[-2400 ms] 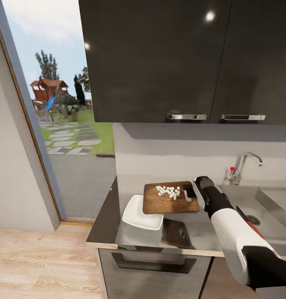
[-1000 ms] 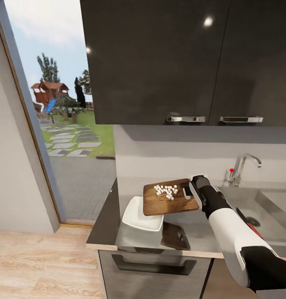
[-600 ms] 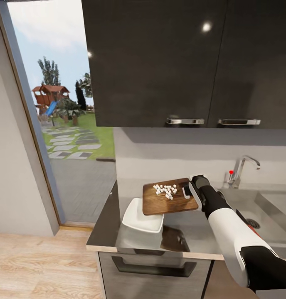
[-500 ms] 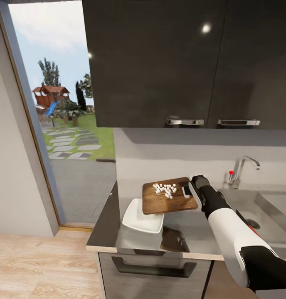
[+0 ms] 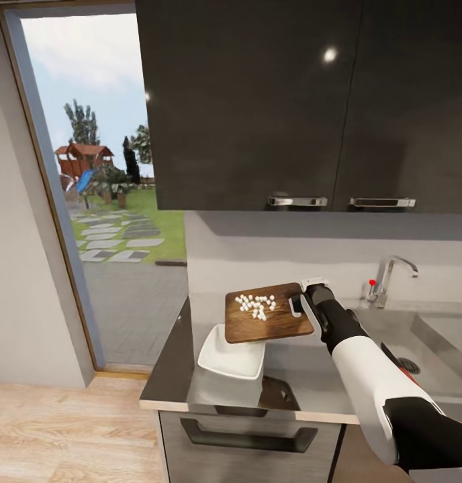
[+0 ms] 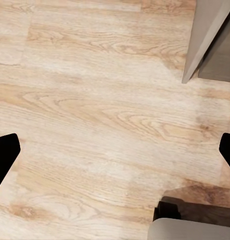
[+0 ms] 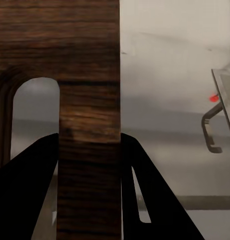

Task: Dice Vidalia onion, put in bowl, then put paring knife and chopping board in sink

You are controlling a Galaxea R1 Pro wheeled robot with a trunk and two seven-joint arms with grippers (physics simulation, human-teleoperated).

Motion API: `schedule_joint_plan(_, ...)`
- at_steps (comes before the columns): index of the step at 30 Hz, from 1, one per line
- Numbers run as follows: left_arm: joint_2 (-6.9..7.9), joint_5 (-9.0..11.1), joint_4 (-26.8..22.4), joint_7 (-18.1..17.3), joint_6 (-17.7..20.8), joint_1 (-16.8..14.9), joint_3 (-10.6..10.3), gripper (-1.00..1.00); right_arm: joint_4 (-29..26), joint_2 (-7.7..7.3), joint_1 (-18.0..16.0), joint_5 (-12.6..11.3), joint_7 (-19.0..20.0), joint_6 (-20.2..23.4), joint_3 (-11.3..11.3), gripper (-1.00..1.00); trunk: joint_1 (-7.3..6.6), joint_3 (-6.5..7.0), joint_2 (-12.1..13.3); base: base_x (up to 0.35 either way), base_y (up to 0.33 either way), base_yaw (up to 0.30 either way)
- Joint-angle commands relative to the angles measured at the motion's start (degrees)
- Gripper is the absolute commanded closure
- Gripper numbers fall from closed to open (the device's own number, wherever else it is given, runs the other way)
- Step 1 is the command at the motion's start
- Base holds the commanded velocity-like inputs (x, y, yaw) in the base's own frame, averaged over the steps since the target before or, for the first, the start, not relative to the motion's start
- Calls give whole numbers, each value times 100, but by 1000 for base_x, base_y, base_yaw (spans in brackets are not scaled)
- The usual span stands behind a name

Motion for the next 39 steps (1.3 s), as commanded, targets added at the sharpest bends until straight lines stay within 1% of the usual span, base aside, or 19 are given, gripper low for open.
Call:
schedule_joint_plan(1,-3,39,18,1,-30,-5,-48,-100,1,1,-1,53,16,19,11,100,2,0,-3,0,0,0)
schedule_joint_plan(6,-3,40,18,1,-30,-5,-49,-100,61,-5,-1,52,39,-109,18,100,2,2,-3,0,0,0)
schedule_joint_plan(18,-3,40,18,1,-30,-5,-52,-100,138,-6,-1,52,52,-144,21,100,2,2,-3,0,0,0)
schedule_joint_plan(25,-3,40,18,1,-30,-5,-48,-100,326,12,-1,61,43,-175,28,100,2,2,-3,0,0,0)
schedule_joint_plan(28,-3,40,18,1,-30,-5,-47,-100,400,12,-1,61,41,-332,35,100,2,2,-3,0,0,0)
schedule_joint_plan(30,-3,40,18,1,-30,-5,-47,-100,488,12,-1,64,37,-412,70,100,2,2,-3,0,0,0)
schedule_joint_plan(35,-3,40,18,1,-30,-5,-47,-100,572,12,-1,69,28,-491,297,100,2,2,-3,0,0,0)
schedule_joint_plan(39,2,40,18,1,-30,-5,-48,-100,577,12,-1,70,18,-535,333,100,2,2,-3,0,0,0)
